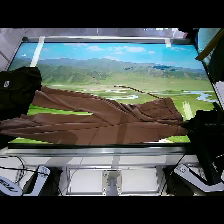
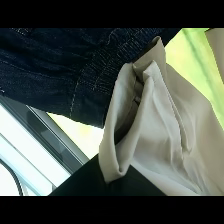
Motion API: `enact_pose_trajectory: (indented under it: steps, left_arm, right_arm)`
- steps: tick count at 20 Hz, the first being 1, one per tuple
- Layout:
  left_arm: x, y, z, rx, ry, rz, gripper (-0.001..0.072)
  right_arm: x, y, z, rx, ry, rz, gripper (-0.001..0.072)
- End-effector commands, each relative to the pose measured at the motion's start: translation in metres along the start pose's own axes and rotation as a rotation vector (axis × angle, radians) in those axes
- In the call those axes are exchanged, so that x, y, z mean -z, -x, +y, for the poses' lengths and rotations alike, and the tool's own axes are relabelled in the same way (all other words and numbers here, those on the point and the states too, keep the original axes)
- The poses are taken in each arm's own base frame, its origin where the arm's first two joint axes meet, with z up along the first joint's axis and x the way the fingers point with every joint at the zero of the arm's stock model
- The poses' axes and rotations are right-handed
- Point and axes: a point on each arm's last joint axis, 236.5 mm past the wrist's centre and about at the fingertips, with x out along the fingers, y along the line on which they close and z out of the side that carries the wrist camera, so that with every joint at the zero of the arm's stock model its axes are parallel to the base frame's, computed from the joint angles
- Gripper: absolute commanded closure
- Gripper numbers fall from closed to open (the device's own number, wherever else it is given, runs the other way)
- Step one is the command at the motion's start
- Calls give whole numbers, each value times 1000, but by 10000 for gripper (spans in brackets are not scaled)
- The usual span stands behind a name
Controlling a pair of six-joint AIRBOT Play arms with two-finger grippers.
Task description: Fold the clothes and pants, and hang the long-sleeved shirts on hangers.
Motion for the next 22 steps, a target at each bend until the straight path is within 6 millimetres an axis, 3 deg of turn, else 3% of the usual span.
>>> enact_pose_trajectory:
  steps: [1, 2, 5, 8, 9, 12, 15, 17, 19, 21, 22]
  left_arm:
    - [0, 0, 0, -1, 0, 0, 699]
    - [0, 0, 0, -1, 0, 0, 699]
    - [-14, 10, -1, -5, -10, -40, 700]
    - [-29, 30, -3, -17, -36, -67, 700]
    - [-25, 31, 5, -53, -50, -49, 700]
    - [3, 16, 28, -131, -69, 45, 699]
    - [58, -17, 47, -169, -67, 188, 700]
    - [88, -36, 67, -230, -94, 251, 700]
    - [89, -40, 78, -270, -122, 239, 700]
    - [69, -36, 74, -262, -118, 177, 699]
    - [53, -31, 66, -241, -94, 131, 671]
  right_arm:
    - [30, -3, -2, 21, 20, 138, 570]
    - [35, 1, -6, 44, 23, 164, 688]
    - [27, 34, -20, 170, 45, 186, 689]
    - [-22, 69, -10, 242, 81, 12, 690]
    - [-25, 73, -13, 271, 85, -4, 690]
    - [16, 61, -48, 361, 31, 143, 690]
    - [67, 28, -80, 401, -28, 288, 690]
    - [93, 16, -98, 451, -64, 348, 689]
    - [96, 22, -109, 507, -93, 356, 690]
    - [77, 33, -104, 514, -109, 300, 686]
    - [60, 41, -96, 504, -115, 245, 620]
